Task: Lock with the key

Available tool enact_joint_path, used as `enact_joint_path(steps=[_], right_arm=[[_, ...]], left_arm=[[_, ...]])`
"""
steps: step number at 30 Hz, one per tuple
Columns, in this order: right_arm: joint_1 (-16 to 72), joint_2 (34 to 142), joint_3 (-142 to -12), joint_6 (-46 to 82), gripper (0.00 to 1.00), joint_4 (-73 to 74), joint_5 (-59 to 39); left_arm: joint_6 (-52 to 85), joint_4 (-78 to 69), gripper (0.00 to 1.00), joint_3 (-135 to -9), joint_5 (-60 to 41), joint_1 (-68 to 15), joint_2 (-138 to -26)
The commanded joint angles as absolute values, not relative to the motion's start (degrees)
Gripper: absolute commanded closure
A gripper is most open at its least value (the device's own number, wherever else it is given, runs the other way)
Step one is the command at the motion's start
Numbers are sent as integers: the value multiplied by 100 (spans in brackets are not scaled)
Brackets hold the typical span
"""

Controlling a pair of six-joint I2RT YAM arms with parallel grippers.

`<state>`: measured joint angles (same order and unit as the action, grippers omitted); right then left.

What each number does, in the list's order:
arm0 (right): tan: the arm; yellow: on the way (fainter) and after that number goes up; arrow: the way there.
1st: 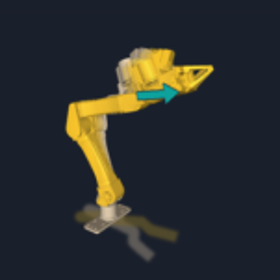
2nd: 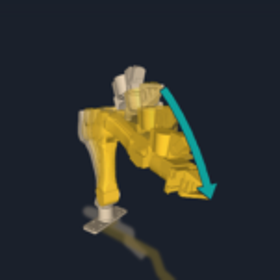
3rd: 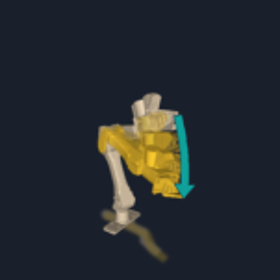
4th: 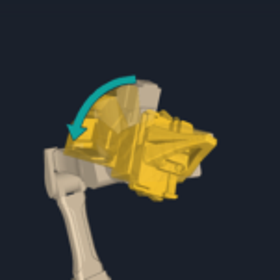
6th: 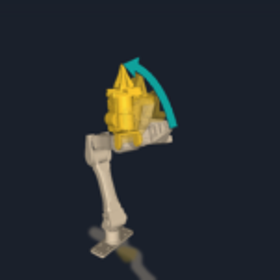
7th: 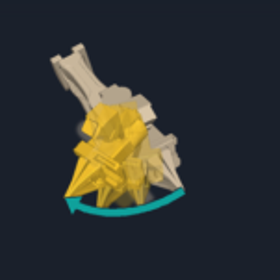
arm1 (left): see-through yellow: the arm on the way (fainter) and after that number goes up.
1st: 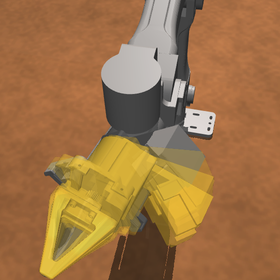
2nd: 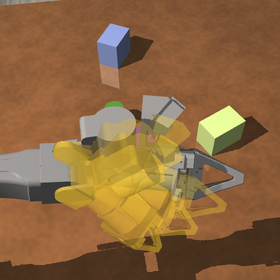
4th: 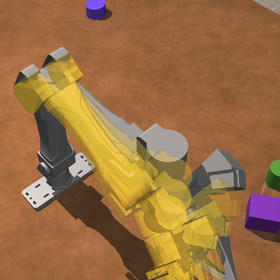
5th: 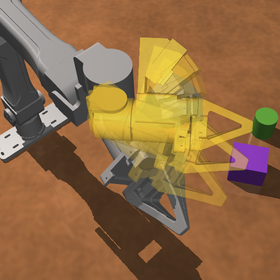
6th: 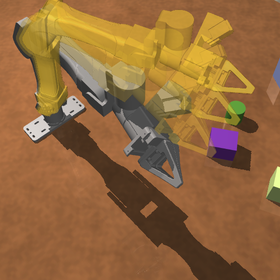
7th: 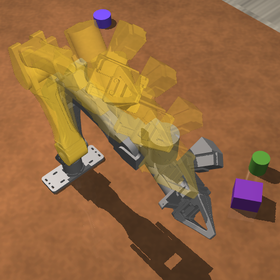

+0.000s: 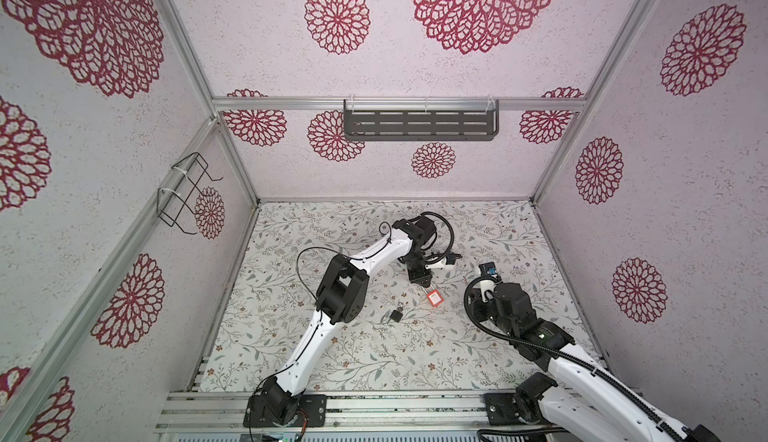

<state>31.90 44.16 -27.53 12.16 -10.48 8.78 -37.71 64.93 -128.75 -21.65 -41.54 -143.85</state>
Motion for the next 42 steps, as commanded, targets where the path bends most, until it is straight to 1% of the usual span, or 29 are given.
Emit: enact_joint_path(steps=[1, 7, 9, 12, 15, 20, 25, 28, 31, 36, 38, 42], right_arm=[[3160, 4289, -2752, 1356, 100, -988, 1017], [3155, 4251, -2751, 1380, 100, -1026, 1027], [3164, 4245, -2745, 1397, 100, -1041, 1041], [3160, 4245, -2743, 1408, 100, -1044, 1061], [3164, 4237, -2750, 1441, 100, -1043, 1063], [3164, 4169, -2786, 1492, 100, -1137, 1123], [3164, 4019, -2837, 1496, 100, -1300, 1160], [3164, 4053, -2869, 1438, 100, -1336, 1054], [3163, 4281, -2920, 1392, 100, -1268, 891], [3164, 4852, -3048, 1417, 100, -1062, 673], [3160, 5062, -3089, 1398, 100, -947, 620], [3155, 5592, -3276, 1146, 100, -840, 632]], left_arm=[[-3693, 5897, 82, -12720, -1900, -4295, -14468], [-3753, 5558, 80, -12647, -1590, -4420, -14528], [-3700, 5471, 75, -12647, -1496, -4454, -14554], [-3625, 5293, 74, -12647, -1381, -4496, -14544], [-3613, 5107, 67, -12639, -1248, -4524, -14502], [-3351, 4724, 66, -12542, -965, -4492, -14331], [-2856, 3958, 65, -11769, -927, -4212, -13626], [-2540, 3484, 65, -10933, -873, -4002, -12947], [-2312, 3014, 64, -10038, -856, -3827, -12178], [-2235, 2483, 59, -8911, -732, -3727, -11141], [-2187, 2432, 57, -8723, -741, -3702, -10934], [-1739, 2978, 56, -8897, -719, -3624, -10951]])
